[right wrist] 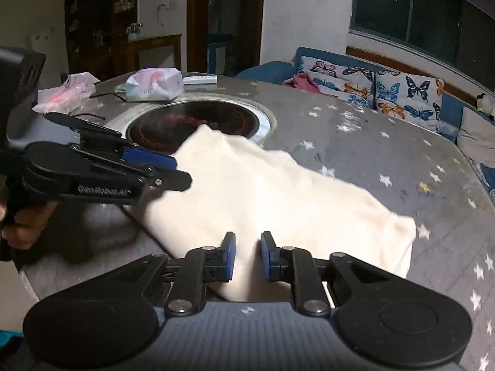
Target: Fold clothes
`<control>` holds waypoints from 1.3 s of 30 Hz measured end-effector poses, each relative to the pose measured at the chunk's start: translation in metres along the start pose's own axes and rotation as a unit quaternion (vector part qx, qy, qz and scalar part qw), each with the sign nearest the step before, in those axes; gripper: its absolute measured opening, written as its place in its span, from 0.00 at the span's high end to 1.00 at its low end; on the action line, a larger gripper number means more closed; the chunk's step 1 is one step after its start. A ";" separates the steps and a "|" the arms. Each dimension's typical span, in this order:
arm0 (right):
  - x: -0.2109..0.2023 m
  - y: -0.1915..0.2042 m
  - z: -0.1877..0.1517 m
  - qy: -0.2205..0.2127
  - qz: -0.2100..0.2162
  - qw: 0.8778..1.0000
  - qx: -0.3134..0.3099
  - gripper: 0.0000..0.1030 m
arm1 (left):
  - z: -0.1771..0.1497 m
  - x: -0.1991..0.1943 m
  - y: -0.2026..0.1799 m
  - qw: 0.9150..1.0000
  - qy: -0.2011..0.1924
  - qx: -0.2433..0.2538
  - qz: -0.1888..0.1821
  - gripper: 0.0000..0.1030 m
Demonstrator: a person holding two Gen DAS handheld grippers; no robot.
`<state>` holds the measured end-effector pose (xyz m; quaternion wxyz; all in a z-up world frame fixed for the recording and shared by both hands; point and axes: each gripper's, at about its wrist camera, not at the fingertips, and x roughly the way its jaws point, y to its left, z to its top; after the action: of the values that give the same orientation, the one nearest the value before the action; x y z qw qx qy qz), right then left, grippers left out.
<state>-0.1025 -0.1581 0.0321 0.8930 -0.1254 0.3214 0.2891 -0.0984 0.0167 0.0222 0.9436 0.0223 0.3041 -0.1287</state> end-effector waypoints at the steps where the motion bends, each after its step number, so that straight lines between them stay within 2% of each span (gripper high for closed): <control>1: -0.004 0.000 -0.001 -0.003 -0.001 1.000 0.002 0.84 | 0.000 -0.002 0.000 1.000 -0.001 -0.002 -0.001 0.71; 6: -0.023 -0.010 -0.008 -0.009 -0.008 1.000 0.016 0.84 | -0.002 -0.009 0.002 1.000 -0.002 -0.013 -0.004 0.71; 9: -0.020 -0.024 -0.015 0.010 -0.011 0.999 0.037 0.84 | -0.004 -0.010 0.001 1.000 0.000 -0.017 -0.005 0.72; 15: -0.029 -0.046 -0.016 0.003 -0.014 0.997 0.074 0.84 | -0.009 -0.014 0.001 1.000 0.005 -0.024 -0.006 0.71; 20: -0.026 -0.059 -0.021 0.015 -0.023 0.996 0.090 0.84 | -0.014 -0.019 -0.002 1.000 0.006 -0.025 -0.002 0.72; 24: -0.028 -0.064 -0.014 0.001 -0.036 0.995 0.096 0.84 | -0.016 -0.021 -0.005 1.000 0.008 -0.022 0.001 0.72; 29: -0.010 -0.083 0.002 -0.014 -0.053 0.992 0.118 0.84 | -0.006 -0.019 -0.002 0.999 0.015 -0.028 -0.002 0.71; 34: 0.016 -0.101 0.004 0.008 -0.075 0.987 0.139 0.84 | 0.008 -0.010 -0.001 0.999 0.019 -0.026 -0.002 0.71; 39: 0.015 -0.103 0.011 -0.007 -0.076 0.986 0.148 0.84 | 0.029 0.012 -0.002 1.000 0.020 -0.017 -0.004 0.71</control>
<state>-0.0260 -0.2299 0.0351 0.9233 -0.0136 0.3441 0.1699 -0.0728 0.0085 0.0392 0.9372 0.0078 0.3251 -0.1264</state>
